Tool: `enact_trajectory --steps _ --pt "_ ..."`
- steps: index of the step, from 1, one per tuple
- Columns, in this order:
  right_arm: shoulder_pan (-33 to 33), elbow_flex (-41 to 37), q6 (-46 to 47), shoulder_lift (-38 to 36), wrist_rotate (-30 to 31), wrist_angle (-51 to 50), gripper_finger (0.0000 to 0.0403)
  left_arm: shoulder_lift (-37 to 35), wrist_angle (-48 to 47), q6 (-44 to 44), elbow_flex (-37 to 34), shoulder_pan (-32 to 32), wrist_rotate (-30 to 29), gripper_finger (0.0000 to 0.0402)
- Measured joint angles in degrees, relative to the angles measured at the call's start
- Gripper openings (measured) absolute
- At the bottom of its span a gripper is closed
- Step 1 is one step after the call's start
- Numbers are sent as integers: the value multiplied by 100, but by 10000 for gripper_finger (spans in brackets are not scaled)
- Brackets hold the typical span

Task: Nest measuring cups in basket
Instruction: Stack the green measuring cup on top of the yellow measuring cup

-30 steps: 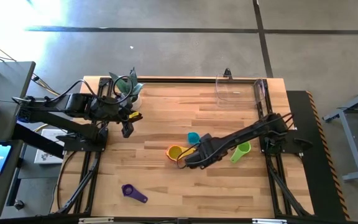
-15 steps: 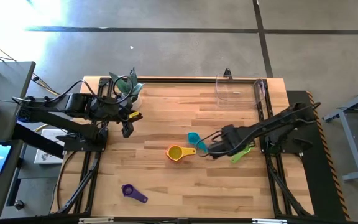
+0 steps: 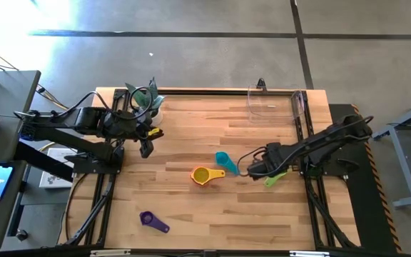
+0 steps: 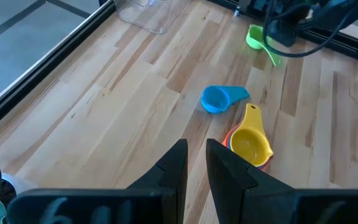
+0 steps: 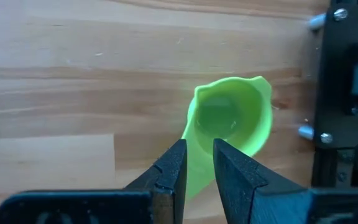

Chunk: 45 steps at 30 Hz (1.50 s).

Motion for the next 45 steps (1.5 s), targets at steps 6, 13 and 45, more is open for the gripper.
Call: enact_trajectory --steps 6,13,45 --pt "-150 -456 -45 0 -56 551 81 0 4 2 -1 2 -1 49" --pt "-191 -741 -71 0 -123 968 107 -2 2 -2 0 2 -141 49" --pt "-185 -149 -1847 2 -16 1581 4 0 17 -123 0 2 -278 49"
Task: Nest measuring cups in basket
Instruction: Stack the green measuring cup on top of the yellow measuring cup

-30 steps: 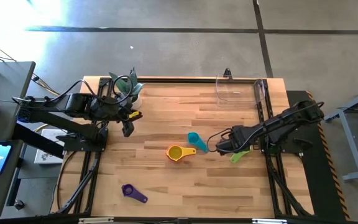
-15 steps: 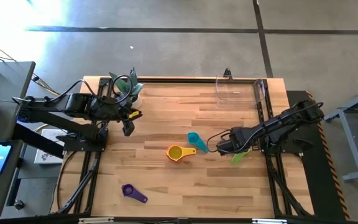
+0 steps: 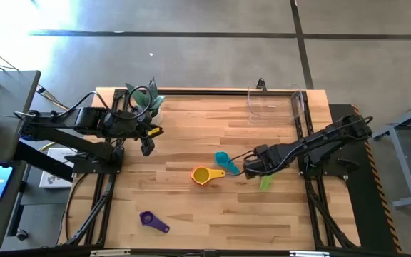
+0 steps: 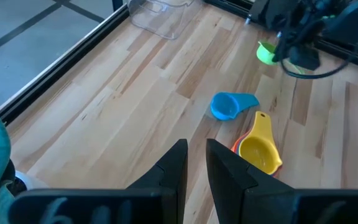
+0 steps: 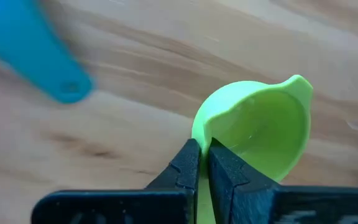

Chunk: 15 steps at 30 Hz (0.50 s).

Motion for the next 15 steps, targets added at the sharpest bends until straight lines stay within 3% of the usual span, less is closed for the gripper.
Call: enact_trajectory --steps 7,15 --pt "-15 993 -1436 0 544 -100 2 -1 -2 -299 0 0 62 49" --pt "-196 1803 -3334 6 817 -76 1 0 -13 -1117 0 -2 684 49"
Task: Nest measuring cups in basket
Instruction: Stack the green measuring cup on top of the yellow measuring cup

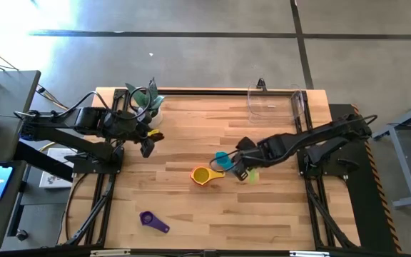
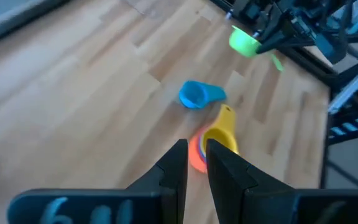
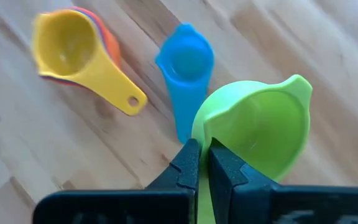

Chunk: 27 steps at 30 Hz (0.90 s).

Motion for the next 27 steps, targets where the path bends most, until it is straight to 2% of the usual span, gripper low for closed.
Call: enact_trajectory --steps 4,9,15,21,27 --pt "-152 256 -1333 16 44 203 1 0 -9 -509 0 1 279 49" --pt "-332 513 -3149 17 -182 794 1 0 -13 -1388 0 -4 494 49" --pt "-427 789 -5306 318 -675 1693 1 0 -6 -1474 0 -4 531 49" --pt "-431 1371 -6575 1029 -859 1583 1 -2 -3 -1571 0 -4 531 49" --pt "-370 2004 -7312 1654 -1009 1469 0 -2 -8 -1573 0 -4 528 49"
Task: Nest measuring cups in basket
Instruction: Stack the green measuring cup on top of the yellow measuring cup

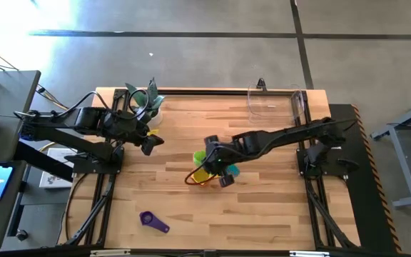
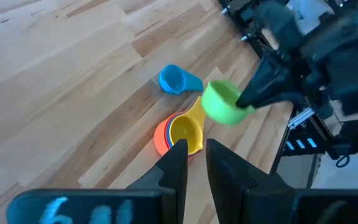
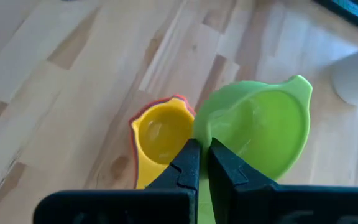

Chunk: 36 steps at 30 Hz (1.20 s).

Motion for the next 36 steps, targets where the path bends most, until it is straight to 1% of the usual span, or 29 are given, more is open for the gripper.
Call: enact_trajectory --steps 6,10,15,21,25,29,33,36 --pt "52 382 -255 583 -167 -129 0 1 1 4 -1 2 -20 49" --pt "119 435 -312 904 -353 -182 0 0 -3 4 0 2 -22 49" --pt "218 439 -310 1131 -498 -387 0 0 -1 7 0 2 -31 49" --pt "251 439 -364 1327 -354 -467 0 0 -1 4 0 2 -286 49" --pt "236 441 -398 1399 -339 -460 0 0 -1 3 0 2 -304 49" --pt "236 441 -407 1418 -195 -493 1 0 -1 4 0 2 -304 49" --pt "236 441 -419 1418 -309 -499 15 0 -3 4 0 2 -304 49" --pt "236 441 -418 1449 -227 -489 30 0 -1 2 0 2 -304 49"
